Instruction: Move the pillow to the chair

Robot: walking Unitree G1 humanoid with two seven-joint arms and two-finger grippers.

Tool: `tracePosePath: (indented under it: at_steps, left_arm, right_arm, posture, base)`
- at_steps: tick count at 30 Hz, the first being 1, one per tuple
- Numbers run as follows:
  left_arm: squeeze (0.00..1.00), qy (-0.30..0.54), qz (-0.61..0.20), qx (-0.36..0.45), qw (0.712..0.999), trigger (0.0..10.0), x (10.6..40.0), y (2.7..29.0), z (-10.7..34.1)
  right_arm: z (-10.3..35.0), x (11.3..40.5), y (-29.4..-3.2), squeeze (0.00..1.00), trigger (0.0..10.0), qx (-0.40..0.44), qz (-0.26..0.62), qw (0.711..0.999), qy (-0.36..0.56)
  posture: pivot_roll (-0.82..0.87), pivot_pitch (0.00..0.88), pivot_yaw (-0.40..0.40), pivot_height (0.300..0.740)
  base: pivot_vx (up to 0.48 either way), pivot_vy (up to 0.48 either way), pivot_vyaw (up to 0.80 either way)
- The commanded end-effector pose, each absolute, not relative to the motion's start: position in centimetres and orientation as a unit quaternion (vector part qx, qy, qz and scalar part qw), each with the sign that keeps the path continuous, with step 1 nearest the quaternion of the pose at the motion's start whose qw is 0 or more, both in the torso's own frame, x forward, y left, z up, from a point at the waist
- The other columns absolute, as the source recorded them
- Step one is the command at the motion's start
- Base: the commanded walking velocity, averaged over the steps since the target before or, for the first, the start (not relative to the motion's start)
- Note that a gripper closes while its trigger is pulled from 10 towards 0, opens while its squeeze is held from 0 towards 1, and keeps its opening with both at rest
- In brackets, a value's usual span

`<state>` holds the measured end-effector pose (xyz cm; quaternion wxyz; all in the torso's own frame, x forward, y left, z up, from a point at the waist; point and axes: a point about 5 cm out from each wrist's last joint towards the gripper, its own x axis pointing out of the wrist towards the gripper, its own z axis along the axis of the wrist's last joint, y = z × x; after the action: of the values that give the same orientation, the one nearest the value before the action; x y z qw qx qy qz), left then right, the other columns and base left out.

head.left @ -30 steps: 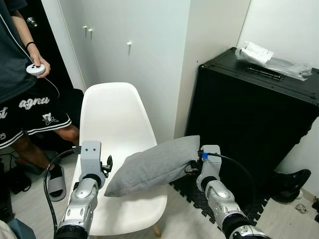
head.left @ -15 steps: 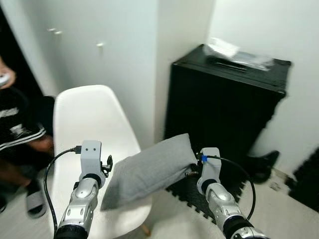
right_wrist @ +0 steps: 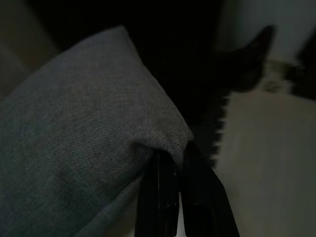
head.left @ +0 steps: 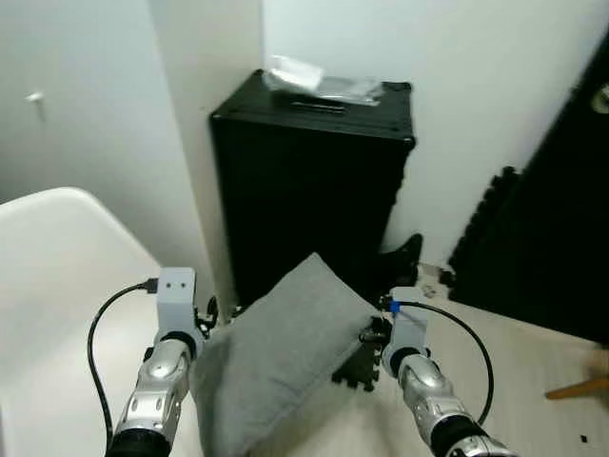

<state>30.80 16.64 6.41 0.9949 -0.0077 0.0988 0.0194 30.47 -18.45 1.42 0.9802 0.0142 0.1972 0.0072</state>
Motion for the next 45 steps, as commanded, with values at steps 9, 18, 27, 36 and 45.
tracePosePath:
  at_steps: [9,18,27,36,45]
  left_arm:
    - [0.00,0.124,0.031,-0.002,0.992,10.0,29.9,17.4,5.2]
    - [0.00,0.121,0.031,0.000,0.992,10.0,30.1,17.6,5.4]
    - [0.00,0.120,0.031,0.000,0.992,10.0,30.2,17.6,5.5]
    - [0.00,0.119,0.030,0.001,0.992,10.0,30.3,17.6,5.6]
    - [0.00,0.120,0.030,0.003,0.992,10.0,30.4,17.7,5.6]
  right_arm:
    - [2.1,31.1,-18.5,0.00,10.0,0.011,-0.002,0.983,0.186]
    - [3.1,31.9,-19.5,0.00,10.0,0.015,-0.023,0.985,0.173]
    - [3.3,32.0,-20.1,0.00,10.0,0.015,-0.033,0.985,0.170]
    - [3.3,32.0,-20.0,0.00,10.0,0.016,-0.036,0.985,0.170]
    - [3.2,32.0,-20.1,0.00,10.0,0.013,-0.035,0.984,0.172]
  posture:
    - [0.01,0.054,-0.006,0.740]
    - [0.01,0.049,-0.004,0.740]
    - [0.01,0.048,-0.004,0.740]
    - [0.01,0.047,-0.002,0.740]
    - [0.01,0.045,-0.002,0.740]
  base:
    - [0.000,0.000,-0.80]
    - [0.000,0.000,-0.80]
    - [0.000,0.000,-0.80]
    - [0.000,0.000,-0.80]
    - [0.000,0.000,-0.80]
